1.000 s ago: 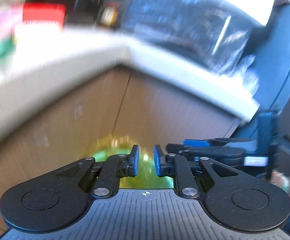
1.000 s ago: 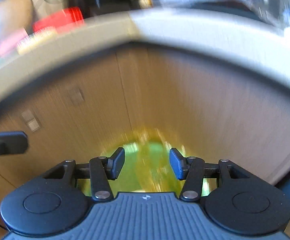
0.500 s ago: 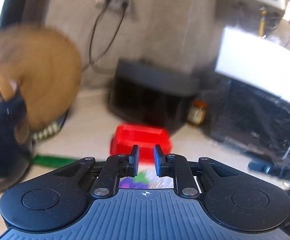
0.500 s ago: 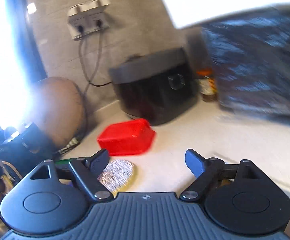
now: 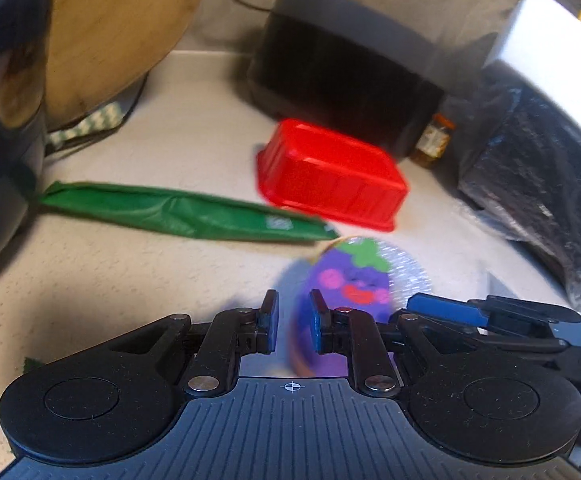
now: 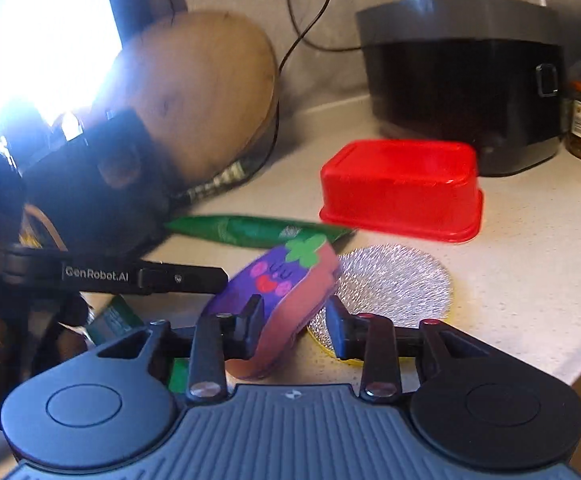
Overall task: Collect trash
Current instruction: 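Move both grippers back over the counter, left toward the purple sponge, then grasp the purple sponge with the left gripper and lift it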
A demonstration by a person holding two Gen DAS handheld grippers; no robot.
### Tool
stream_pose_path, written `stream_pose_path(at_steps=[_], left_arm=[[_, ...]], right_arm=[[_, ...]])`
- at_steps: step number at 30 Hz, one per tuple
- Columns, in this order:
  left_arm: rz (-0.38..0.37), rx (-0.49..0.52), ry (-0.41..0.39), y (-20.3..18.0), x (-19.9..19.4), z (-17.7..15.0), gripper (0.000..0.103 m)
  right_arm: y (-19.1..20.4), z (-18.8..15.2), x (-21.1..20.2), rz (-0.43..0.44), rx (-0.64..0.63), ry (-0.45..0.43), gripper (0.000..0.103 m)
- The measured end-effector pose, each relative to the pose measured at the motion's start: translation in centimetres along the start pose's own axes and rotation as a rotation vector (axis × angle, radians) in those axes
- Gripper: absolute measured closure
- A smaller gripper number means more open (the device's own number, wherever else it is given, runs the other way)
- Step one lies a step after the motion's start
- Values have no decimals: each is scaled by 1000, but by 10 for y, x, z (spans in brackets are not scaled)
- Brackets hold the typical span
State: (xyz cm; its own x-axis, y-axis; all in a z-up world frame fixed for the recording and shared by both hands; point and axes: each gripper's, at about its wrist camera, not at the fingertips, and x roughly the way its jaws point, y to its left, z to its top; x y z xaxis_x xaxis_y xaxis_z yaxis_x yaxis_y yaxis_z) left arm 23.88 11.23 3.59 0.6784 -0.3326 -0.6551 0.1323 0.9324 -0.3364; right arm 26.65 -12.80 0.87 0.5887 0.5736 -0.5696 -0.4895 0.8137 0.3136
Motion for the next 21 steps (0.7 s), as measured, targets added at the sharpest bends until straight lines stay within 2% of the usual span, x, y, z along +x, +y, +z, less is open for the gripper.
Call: stream_pose_path(at_steps=[3,6,8,12,16,18,19,20,21], left_arm=[[-37,-26,-15,7,3,3,81],[-132,-83,-2,12,9,5,81],[-199,-114,19,10,15,5,69],[-258,-96,35,0,14,3,67],[-423,-113,12,-14,-3,4,68],[-510,-105,39,-29,-3,3,69],[-531,-92,64,-38,-1,0,69],[-508,-69,78,-48,2,-2,73],[-460,-39,59,-58,3,-5,80]], right_arm=[[1,-5,0,8,-11,-13,70],[-4,-8,0,20,13,-9,70],[-10,-11,-1,31,37,-11,70],[-25,-17,-9,41,85,-24,70],[-39,-25,-23,28,116,-49,70],[-47,-30,-27,21,132,-49,70],[-51,-33,-29,19,141,-49,70],[-55,-37,-30,11,150,-50,70],[-57,-41,-31,0,156,-52,70]])
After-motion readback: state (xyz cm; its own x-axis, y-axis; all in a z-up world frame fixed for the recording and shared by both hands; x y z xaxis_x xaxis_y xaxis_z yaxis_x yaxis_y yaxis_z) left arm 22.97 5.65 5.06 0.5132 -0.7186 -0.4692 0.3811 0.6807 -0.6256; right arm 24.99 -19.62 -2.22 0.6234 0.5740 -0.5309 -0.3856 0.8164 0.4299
